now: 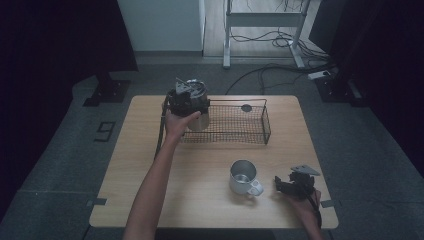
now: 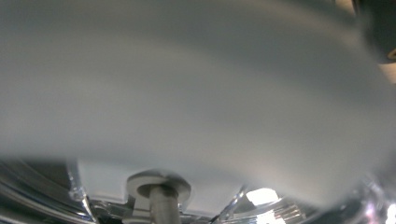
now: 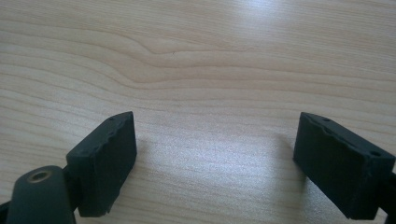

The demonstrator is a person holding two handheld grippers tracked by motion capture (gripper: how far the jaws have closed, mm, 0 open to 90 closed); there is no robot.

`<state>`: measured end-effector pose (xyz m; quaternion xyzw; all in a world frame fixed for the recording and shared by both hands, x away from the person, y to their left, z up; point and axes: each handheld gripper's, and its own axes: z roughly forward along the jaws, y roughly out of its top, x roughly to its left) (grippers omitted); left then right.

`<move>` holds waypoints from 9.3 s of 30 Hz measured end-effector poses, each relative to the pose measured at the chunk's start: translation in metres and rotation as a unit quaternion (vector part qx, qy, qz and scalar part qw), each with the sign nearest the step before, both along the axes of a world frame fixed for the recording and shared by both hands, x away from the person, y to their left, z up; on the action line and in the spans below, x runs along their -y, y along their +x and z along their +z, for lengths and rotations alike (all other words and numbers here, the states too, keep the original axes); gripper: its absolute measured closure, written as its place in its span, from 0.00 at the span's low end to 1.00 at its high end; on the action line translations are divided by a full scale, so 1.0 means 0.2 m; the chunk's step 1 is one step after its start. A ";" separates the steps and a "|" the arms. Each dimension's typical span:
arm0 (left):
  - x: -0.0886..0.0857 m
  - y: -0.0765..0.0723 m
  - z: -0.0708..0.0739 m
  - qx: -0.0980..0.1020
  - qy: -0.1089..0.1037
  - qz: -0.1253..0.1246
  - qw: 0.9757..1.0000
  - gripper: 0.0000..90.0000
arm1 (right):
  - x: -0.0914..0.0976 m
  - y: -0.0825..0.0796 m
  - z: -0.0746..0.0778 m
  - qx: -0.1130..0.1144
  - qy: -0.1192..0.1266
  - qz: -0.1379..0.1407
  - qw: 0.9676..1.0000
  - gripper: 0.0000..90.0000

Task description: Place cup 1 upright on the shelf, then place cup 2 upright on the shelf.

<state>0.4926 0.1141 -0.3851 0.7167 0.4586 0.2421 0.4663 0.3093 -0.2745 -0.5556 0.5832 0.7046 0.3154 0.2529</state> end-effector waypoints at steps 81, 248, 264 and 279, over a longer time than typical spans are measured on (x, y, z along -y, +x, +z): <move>0.13 0.21 -0.39 -0.063 0.042 0.043 0.996 0.04 | 0.00 0.00 0.00 0.000 0.000 -0.008 1.000 0.15; -0.48 -0.91 -0.70 -0.057 0.045 0.012 0.997 0.09 | -0.03 -0.14 0.18 0.067 0.068 0.008 0.995 0.16; -0.52 -0.91 -0.72 -0.063 0.045 0.012 0.997 0.09 | -0.13 -0.22 0.38 0.109 0.121 0.072 0.984 0.17; -0.52 -0.92 -0.73 -0.072 0.046 0.017 0.996 0.10 | -0.31 -0.22 0.43 0.107 0.139 0.140 0.974 0.15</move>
